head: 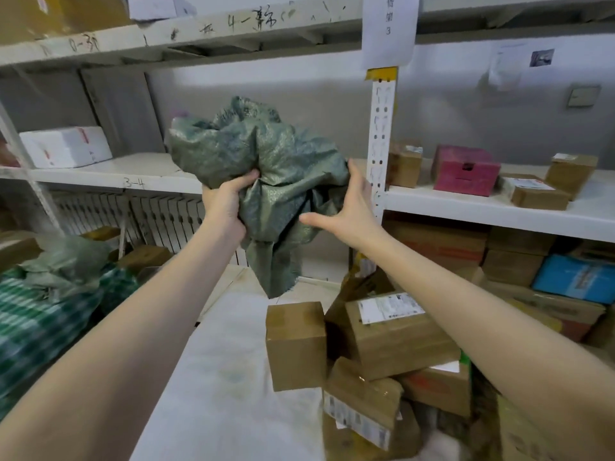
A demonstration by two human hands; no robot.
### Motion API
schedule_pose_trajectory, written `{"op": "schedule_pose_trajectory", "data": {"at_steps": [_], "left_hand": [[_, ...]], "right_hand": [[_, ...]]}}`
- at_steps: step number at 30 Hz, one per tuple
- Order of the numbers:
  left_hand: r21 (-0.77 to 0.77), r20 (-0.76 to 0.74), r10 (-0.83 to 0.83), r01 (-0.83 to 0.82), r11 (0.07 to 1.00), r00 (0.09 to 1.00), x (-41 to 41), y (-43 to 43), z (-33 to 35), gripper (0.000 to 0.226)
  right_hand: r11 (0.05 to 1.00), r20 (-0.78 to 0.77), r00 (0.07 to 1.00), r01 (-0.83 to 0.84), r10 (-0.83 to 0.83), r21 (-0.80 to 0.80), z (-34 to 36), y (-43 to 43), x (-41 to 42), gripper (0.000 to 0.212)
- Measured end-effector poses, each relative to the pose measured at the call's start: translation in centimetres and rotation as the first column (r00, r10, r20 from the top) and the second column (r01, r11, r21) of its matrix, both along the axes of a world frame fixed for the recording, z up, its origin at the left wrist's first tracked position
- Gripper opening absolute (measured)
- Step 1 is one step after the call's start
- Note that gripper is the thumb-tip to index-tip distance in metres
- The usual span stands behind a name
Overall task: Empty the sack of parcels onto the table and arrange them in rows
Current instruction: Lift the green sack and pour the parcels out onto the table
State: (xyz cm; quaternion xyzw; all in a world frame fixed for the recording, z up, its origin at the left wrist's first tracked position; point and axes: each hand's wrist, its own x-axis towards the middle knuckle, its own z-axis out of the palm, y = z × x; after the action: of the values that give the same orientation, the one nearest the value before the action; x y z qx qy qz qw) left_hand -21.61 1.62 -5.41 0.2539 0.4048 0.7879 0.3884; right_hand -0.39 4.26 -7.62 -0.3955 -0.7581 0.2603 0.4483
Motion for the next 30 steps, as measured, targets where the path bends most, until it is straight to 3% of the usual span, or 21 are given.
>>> {"op": "schedule_pose_trajectory", "data": {"at_steps": [3,5,8,13,18,24,27,30], "left_hand": [[-0.026,-0.049,-0.010,0.009,1.000,0.999,-1.7,0.7,-1.4,0.096],[-0.056,-0.074,-0.001,-0.004,0.998,0.997,-2.8,1.5,-2.6,0.078],[-0.128,-0.038,-0.006,0.002,0.992,0.999,-5.9,3.3,-4.7,0.074],[-0.307,0.003,-0.093,0.089,0.948,0.996,-10.8,5.2,-8.4,0.017],[-0.388,0.081,-0.186,0.203,0.899,0.979,-16.2,8.2,-14.2,0.038],[-0.460,0.291,-0.348,0.449,0.766,0.891,-19.3,11.7,-22.8,0.040],[-0.472,0.413,-0.320,0.501,0.725,0.852,-19.6,12.0,-27.0,0.027],[-0.542,0.480,-0.292,0.541,0.643,0.827,-20.3,12.5,-30.9,0.032]], "right_hand": [[0.996,0.155,0.985,0.063,-0.071,0.058,-0.9,1.4,-3.2,0.137],[0.997,0.197,0.979,0.032,-0.044,0.067,-1.6,3.1,-5.9,0.136],[1.000,0.251,0.968,-0.010,0.015,-0.021,-2.9,5.8,-10.0,0.126],[0.987,0.311,0.948,-0.019,0.069,-0.160,-6.7,8.3,-15.9,0.114],[0.963,0.465,0.882,0.061,0.071,-0.262,-11.0,10.0,-20.4,0.107],[0.883,0.680,0.732,0.288,0.047,-0.371,-17.0,12.2,-24.1,0.096],[0.881,0.770,0.637,0.347,0.031,-0.322,-19.6,12.8,-25.6,0.094],[0.905,0.822,0.564,0.306,0.077,-0.295,-21.7,13.7,-27.2,0.077]]}}
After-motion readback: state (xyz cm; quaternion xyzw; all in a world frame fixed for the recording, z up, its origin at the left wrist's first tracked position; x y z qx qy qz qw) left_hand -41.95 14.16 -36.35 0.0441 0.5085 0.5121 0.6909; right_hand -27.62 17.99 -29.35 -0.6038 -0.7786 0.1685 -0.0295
